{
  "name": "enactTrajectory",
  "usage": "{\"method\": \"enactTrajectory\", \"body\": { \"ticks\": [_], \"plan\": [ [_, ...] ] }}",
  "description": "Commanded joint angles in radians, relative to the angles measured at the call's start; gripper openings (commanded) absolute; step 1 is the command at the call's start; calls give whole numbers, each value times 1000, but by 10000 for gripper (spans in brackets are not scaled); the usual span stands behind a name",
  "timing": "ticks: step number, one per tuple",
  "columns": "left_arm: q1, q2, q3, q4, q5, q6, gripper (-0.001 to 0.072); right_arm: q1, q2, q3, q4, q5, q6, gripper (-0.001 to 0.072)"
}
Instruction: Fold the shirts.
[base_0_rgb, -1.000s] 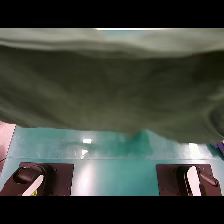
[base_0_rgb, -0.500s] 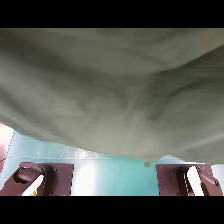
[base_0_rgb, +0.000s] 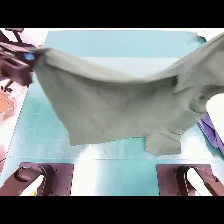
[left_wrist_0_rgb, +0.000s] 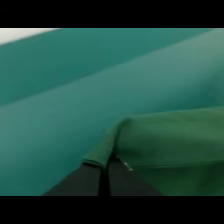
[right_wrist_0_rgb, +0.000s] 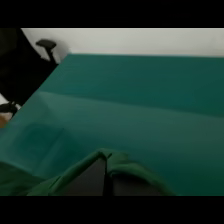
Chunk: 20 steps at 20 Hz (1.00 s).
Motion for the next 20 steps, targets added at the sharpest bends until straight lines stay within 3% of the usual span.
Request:
{"method": "enactTrajectory", "body": {
  "ticks": [1, 13, 20],
  "plan": [
    [1, -73, -139, 4, 166, 35, 22, 106, -124, -176, 3, -101, -87, 19],
    [2, -505, -187, 184, 633, 45, 22, 130, -549, -232, 8, -446, -169, 20],
    [2, -657, -186, 237, 745, 216, 22, 130, -747, -38, 7, -439, -177, 20]
  ]
}}
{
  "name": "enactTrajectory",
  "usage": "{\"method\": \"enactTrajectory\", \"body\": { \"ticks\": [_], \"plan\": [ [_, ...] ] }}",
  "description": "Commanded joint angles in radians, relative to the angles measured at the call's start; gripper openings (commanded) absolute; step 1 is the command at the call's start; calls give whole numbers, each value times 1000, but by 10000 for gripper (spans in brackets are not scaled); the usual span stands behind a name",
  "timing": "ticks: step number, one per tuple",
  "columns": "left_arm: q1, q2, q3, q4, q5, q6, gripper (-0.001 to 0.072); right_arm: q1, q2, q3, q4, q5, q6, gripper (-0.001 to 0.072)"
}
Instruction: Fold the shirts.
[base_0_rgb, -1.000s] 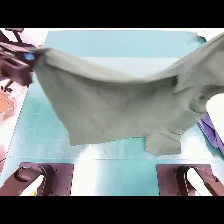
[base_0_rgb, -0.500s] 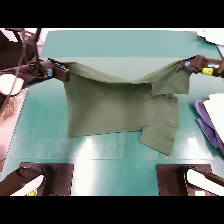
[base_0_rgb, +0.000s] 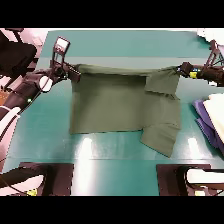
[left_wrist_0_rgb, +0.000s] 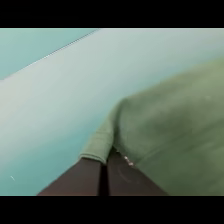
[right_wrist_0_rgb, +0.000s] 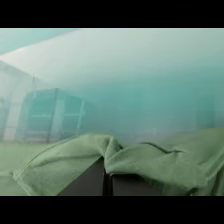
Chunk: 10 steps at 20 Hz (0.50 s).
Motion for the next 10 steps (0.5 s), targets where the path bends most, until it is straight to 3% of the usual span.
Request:
{"method": "enactTrajectory", "body": {
  "ticks": [1, 5, 10],
  "plan": [
    [1, -68, 0, 25, 83, 91, 22, 0, -106, 123, -2, 20, -4, 20],
    [1, -95, 0, 24, 98, 173, 22, -9, -180, 212, -6, 140, -4, 20],
    [1, -119, 0, 24, 94, 220, 22, -35, -187, 124, -11, 143, 11, 19]
  ]
}}
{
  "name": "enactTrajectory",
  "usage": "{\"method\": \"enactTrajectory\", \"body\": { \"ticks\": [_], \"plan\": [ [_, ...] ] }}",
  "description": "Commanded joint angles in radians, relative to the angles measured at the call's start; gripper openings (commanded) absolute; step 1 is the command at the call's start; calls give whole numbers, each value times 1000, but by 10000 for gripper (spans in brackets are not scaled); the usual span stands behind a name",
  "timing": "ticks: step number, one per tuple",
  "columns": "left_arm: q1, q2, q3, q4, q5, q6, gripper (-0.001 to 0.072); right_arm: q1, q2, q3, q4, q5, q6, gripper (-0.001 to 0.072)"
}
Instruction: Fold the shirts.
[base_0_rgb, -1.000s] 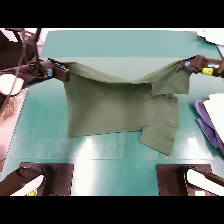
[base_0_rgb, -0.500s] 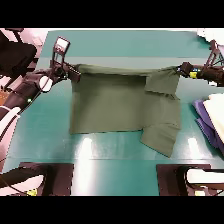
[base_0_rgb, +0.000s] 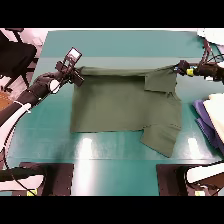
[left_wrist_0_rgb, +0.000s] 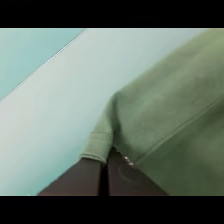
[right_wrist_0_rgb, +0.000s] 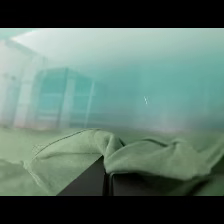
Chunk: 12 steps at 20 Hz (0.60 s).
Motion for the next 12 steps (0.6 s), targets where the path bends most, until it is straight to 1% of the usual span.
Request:
{"method": "enactTrajectory", "body": {
  "ticks": [1, 5, 9, 12],
  "plan": [
    [0, -19, 0, 1, 3, 34, 22, -20, -13, -44, -2, 21, 5, 19],
    [1, -31, 0, 1, -21, 35, 22, -22, -14, -84, -3, 4, -14, 19],
    [1, -49, -1, 1, -95, 35, 22, -22, -26, -88, -3, -16, -16, 19],
    [1, -54, 0, 1, -101, 35, 23, -22, -26, -88, -3, -59, -19, 19]
  ]
}}
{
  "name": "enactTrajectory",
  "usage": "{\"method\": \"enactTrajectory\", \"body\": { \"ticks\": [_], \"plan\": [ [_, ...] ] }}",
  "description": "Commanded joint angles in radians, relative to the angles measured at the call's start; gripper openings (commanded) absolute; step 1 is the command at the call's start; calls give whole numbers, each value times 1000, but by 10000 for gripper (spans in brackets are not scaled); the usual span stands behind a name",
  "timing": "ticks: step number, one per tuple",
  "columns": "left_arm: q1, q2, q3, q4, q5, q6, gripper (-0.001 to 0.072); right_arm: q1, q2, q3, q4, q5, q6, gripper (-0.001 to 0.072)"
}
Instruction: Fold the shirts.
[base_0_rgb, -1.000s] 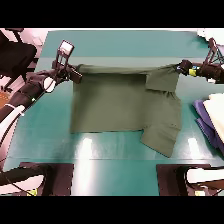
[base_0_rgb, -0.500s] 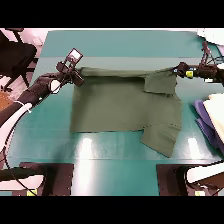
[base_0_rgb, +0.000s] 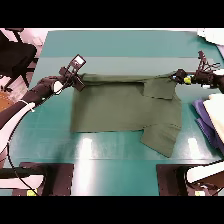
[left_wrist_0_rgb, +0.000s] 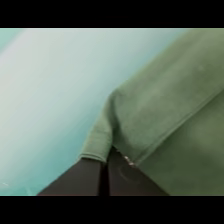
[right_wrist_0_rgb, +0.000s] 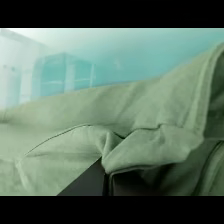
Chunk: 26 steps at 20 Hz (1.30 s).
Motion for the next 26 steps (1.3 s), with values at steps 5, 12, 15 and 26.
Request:
{"method": "enactTrajectory", "body": {
  "ticks": [5, 12, 15, 26],
  "plan": [
    [1, -7, 0, 0, -15, 2, 23, 0, -4, -3, 0, -113, -40, 20],
    [1, -27, 0, 0, -26, 2, 22, 0, -58, -3, 0, -21, -14, 19],
    [1, -27, 0, 1, -27, 17, 23, -8, -57, -3, 0, 9, 48, 19],
    [1, -27, 3, 0, -279, 16, 22, -18, -58, -3, -2, 89, 98, 19]
  ]
}}
